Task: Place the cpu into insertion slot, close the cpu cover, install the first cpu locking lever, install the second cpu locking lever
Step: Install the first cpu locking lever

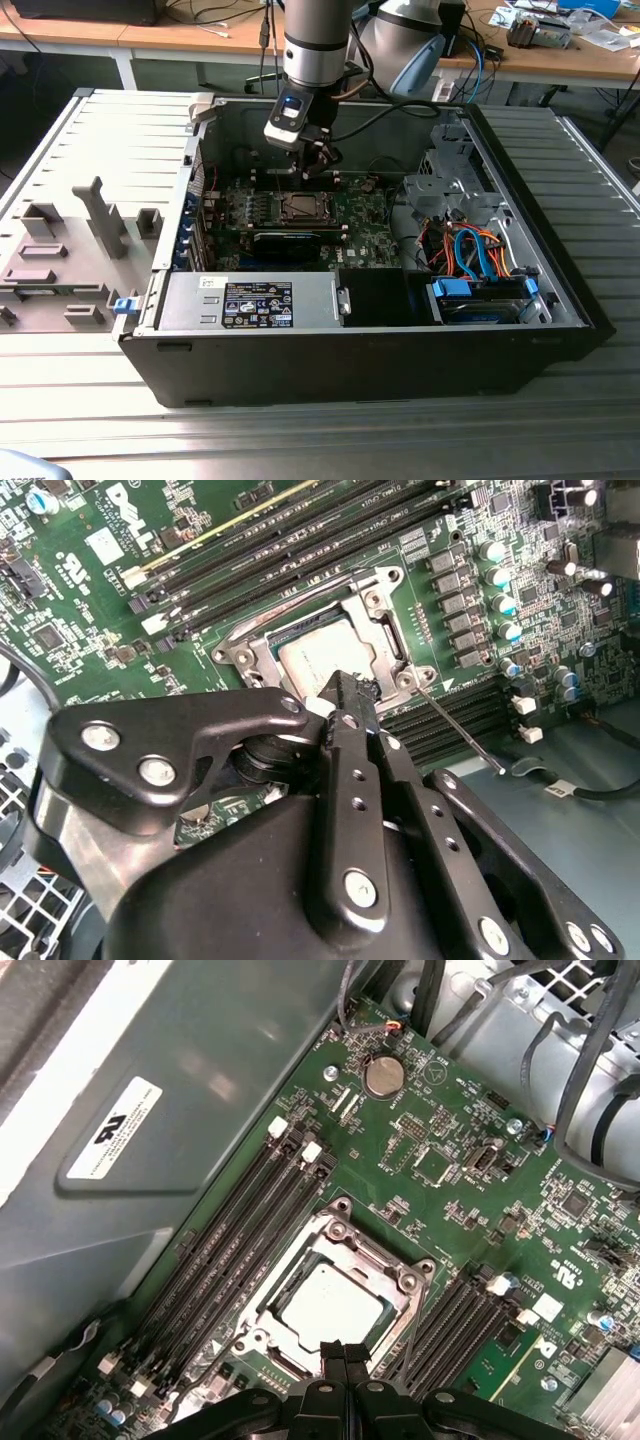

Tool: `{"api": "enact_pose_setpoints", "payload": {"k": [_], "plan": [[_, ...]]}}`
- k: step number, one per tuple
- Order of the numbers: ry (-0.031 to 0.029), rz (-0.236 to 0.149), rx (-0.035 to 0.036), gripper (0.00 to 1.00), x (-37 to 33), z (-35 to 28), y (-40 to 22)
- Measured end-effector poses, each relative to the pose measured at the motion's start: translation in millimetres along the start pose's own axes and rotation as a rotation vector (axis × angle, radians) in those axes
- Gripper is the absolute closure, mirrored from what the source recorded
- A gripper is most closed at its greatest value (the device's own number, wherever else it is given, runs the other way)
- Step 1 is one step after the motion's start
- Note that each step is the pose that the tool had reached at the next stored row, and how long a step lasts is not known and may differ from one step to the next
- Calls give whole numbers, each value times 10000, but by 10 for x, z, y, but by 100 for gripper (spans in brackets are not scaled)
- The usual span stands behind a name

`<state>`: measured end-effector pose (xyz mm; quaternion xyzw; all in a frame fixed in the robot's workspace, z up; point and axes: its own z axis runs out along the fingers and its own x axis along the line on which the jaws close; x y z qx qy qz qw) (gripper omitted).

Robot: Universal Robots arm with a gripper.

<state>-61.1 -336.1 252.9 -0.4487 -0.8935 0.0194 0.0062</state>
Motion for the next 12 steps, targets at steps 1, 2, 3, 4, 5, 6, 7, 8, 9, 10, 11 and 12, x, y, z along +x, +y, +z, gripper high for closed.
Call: {"api": "enact_pose_setpoints", "payload": {"k": [1, 2, 3, 4, 5, 6, 7, 8, 9, 10, 11, 12], "plan": [[-1, -32, 0, 89, 0, 0, 0], [-2, -53, 0, 89, 0, 0, 0], [-3, -73, 0, 89, 0, 0, 0], [-5, -108, 0, 89, 0, 0, 0], [-6, -135, -1, 89, 0, 0, 0], [-7, -166, -2, 89, 0, 0, 0], [-7, -183, -1, 89, 0, 0, 0], [-8, -201, -1, 89, 0, 0, 0], [-9, -218, -2, 89, 0, 0, 0], [-10, -234, -1, 89, 0, 0, 0], [-11, -272, -2, 89, 0, 0, 0], [-13, -309, -2, 89, 0, 0, 0]]}}
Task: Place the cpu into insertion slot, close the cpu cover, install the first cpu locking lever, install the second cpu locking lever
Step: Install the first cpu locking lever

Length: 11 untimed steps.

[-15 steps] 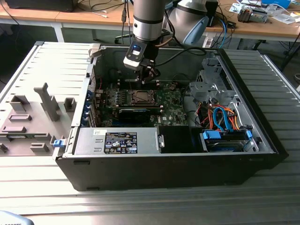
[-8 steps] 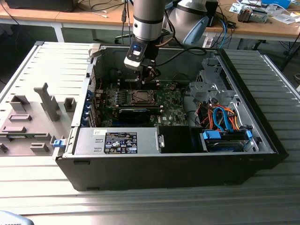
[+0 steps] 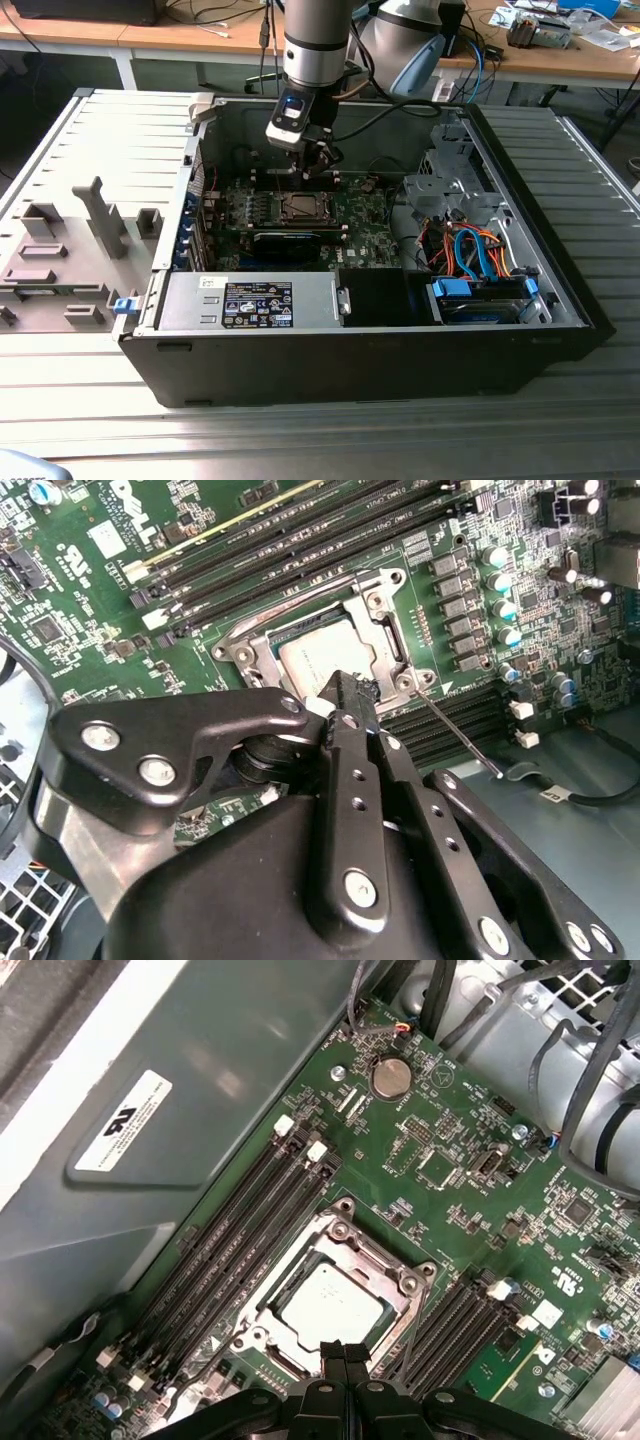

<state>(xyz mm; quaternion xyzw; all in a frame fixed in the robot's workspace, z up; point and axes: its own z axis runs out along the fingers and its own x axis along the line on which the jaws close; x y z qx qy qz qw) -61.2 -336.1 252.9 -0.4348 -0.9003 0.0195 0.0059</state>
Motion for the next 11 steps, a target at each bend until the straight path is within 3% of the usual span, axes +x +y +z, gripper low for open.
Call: {"api": "enact_pose_setpoints", "payload": {"k": [11], "plan": [[-9, -228, -1, 89, 0, 0, 0]]}}
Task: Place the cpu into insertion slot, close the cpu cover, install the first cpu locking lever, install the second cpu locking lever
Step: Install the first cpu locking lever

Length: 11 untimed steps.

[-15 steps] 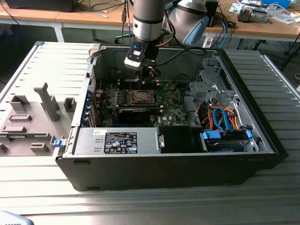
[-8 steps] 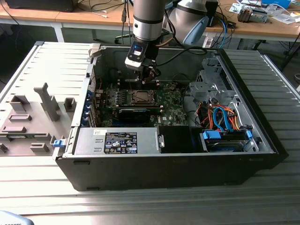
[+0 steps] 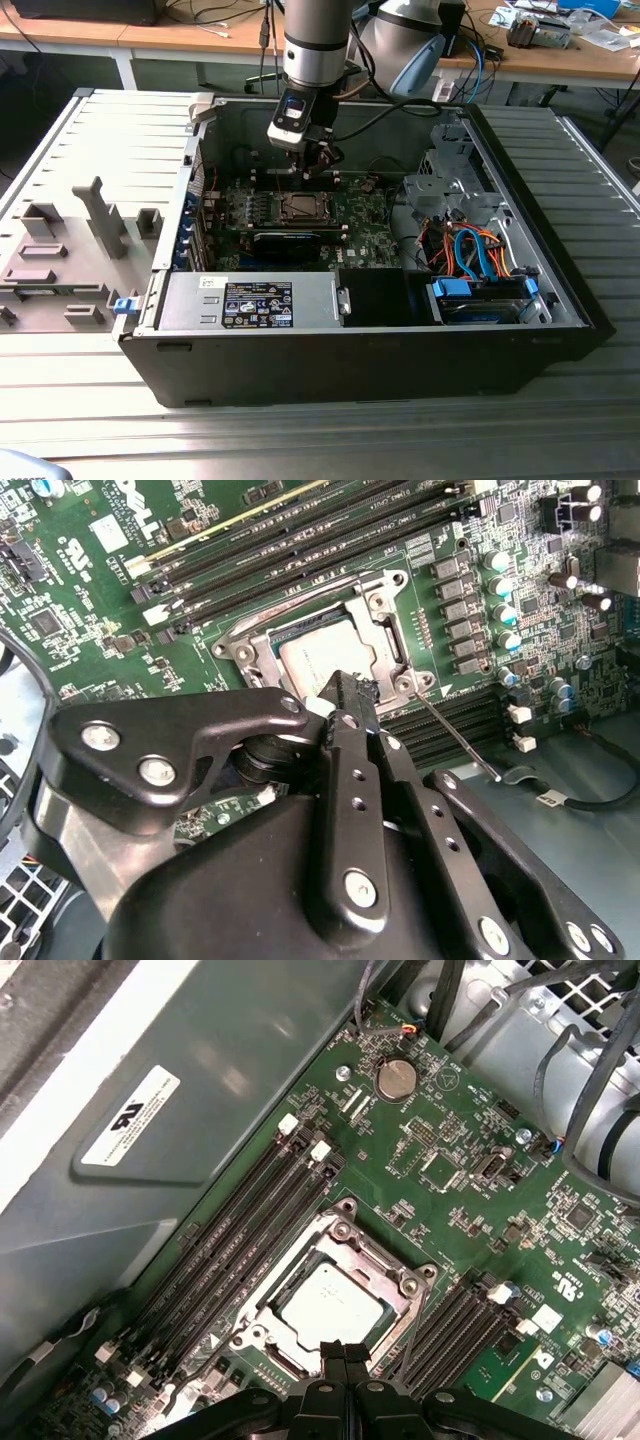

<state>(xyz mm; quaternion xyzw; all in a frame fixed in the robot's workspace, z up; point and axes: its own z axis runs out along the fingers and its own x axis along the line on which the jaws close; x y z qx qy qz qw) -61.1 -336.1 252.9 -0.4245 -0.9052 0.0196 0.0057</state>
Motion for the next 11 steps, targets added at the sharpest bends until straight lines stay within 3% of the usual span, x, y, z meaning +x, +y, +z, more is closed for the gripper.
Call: {"api": "enact_pose_setpoints", "payload": {"k": [11], "plan": [[-9, -212, -2, 89, 0, 0, 0]]}}
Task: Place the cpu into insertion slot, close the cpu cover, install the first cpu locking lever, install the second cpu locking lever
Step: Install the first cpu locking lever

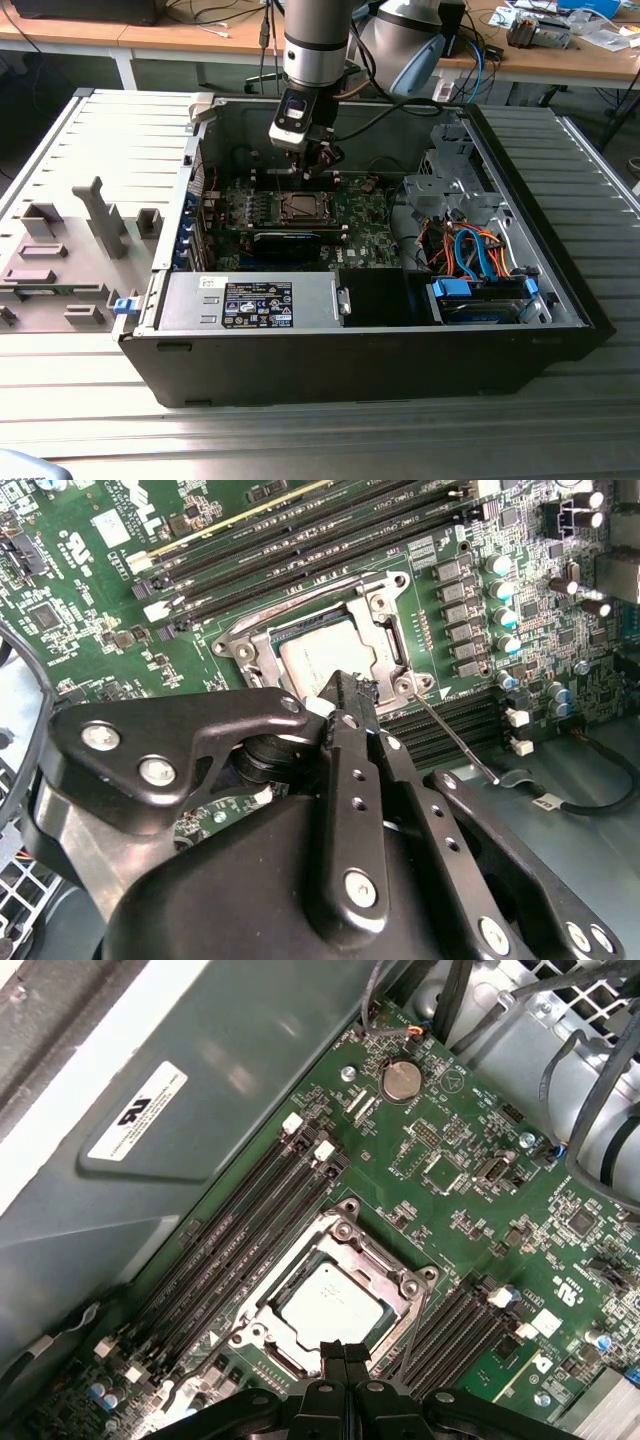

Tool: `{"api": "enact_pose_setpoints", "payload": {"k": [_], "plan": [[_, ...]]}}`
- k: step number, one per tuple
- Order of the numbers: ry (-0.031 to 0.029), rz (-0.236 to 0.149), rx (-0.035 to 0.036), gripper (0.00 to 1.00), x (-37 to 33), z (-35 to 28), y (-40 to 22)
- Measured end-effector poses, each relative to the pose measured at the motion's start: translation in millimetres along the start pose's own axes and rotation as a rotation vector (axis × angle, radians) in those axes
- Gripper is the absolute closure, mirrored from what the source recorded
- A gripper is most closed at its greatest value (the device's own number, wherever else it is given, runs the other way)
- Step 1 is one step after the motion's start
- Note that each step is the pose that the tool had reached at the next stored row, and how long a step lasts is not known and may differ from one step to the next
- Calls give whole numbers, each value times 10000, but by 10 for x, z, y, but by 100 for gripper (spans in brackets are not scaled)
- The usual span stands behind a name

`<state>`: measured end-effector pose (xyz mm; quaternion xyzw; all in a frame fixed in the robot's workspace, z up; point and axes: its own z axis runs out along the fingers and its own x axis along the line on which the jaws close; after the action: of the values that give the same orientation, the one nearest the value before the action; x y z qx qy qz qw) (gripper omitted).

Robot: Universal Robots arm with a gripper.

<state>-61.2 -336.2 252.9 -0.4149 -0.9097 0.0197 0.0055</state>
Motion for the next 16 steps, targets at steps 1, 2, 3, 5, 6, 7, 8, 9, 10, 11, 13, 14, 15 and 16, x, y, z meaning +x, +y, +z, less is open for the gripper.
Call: {"api": "enact_pose_setpoints", "payload": {"k": [1, 2, 3, 5, 6, 7, 8, 9, 10, 11, 13, 14, 15, 16], "plan": [[-1, -17, 0, 89, 0, 0, 0], [-1, -42, 0, 89, 0, 0, 0], [-3, -67, 0, 89, 0, 0, 0], [-4, -94, 0, 89, 0, 0, 0], [-5, -113, -1, 89, 0, 0, 0], [-5, -126, -1, 89, 0, 0, 0], [-7, -152, -1, 89, 0, 0, 0], [-7, -171, -1, 89, 0, 0, 0], [-7, -184, -1, 89, 0, 0, 0], [-8, -199, -1, 89, 0, 0, 0], [-10, -234, -1, 89, 0, 0, 0], [-10, -250, -1, 89, 0, 0, 0], [-11, -264, -1, 89, 0, 0, 0], [-11, -279, -2, 89, 0, 0, 0]]}}
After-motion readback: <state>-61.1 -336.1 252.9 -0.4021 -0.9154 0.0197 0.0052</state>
